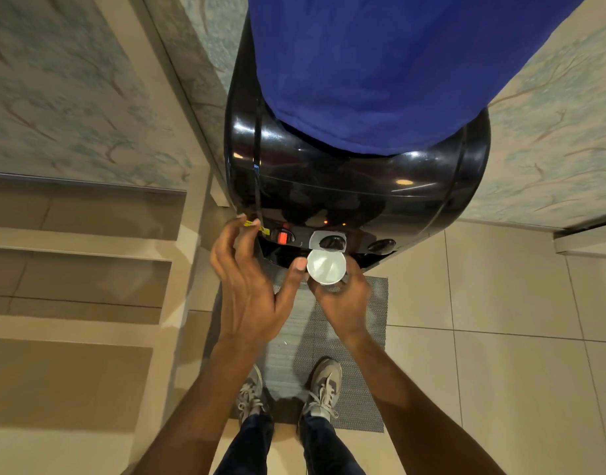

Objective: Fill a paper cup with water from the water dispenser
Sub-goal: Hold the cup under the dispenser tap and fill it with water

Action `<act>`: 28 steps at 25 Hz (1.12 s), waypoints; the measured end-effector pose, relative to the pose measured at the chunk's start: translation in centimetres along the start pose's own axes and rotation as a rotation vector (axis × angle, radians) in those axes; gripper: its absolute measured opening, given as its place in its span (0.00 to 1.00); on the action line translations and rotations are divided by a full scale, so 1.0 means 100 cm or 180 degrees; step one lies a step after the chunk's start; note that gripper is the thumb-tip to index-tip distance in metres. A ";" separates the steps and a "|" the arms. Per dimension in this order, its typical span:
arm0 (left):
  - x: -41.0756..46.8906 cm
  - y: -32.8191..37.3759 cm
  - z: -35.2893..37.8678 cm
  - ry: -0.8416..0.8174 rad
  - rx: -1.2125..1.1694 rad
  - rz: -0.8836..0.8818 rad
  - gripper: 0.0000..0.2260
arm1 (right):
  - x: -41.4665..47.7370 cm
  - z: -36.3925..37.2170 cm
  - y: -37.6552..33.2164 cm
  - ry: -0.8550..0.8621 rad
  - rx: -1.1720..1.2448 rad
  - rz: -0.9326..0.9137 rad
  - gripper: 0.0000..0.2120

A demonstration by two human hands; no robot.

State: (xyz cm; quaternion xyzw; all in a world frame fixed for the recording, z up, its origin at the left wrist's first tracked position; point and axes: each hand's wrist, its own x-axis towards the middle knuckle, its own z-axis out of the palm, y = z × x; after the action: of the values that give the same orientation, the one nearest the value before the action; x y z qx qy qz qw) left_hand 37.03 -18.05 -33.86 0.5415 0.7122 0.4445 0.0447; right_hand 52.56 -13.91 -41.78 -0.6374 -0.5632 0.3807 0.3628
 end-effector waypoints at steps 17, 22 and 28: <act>0.013 0.028 -0.061 -0.0825 -0.0141 -0.0313 0.26 | -0.054 -0.057 -0.086 -0.0162 0.0266 -0.0395 0.29; 0.016 0.049 -0.085 -0.1326 -0.0712 -0.0234 0.22 | -0.061 -0.081 -0.135 -0.0065 0.0340 -0.0505 0.32; 0.019 0.086 -0.111 -0.1554 -0.1185 -0.0007 0.35 | -0.069 -0.107 -0.197 -0.0122 0.0461 -0.0587 0.33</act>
State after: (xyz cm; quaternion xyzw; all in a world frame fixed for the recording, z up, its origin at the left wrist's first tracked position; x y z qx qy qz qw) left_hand 36.52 -22.80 -20.54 0.6140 0.5874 0.4240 0.3134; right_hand 52.93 -19.16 -18.93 -0.5476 -0.5973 0.3976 0.4305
